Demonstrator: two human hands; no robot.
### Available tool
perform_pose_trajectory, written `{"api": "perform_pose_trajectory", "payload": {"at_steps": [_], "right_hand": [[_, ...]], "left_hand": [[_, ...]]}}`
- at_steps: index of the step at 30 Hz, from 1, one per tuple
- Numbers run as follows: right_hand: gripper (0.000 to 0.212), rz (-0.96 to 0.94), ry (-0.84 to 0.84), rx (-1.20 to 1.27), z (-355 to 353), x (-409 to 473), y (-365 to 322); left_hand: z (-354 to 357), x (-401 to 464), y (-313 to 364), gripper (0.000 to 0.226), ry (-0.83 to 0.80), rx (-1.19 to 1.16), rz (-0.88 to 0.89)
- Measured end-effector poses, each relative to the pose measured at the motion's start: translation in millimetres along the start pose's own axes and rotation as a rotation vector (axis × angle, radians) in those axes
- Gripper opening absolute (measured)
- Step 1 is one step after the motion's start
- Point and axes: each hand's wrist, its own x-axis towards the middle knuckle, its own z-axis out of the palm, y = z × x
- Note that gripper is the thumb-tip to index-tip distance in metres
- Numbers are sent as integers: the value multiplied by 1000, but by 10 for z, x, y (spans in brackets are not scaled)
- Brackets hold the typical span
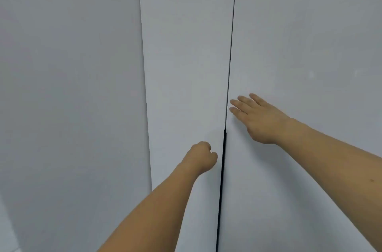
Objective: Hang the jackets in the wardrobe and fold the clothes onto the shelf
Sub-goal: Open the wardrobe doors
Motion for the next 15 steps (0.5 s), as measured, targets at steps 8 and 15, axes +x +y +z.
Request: {"api": "perform_pose_trajectory", "payload": {"at_steps": [8,15], "right_hand": [[46,-65,287,7,454,573,-132],[22,-106,281,-43,503,593,-222]], "left_hand": [[432,648,-46,27,94,157,89],[573,729,13,25,163,212,128]]}}
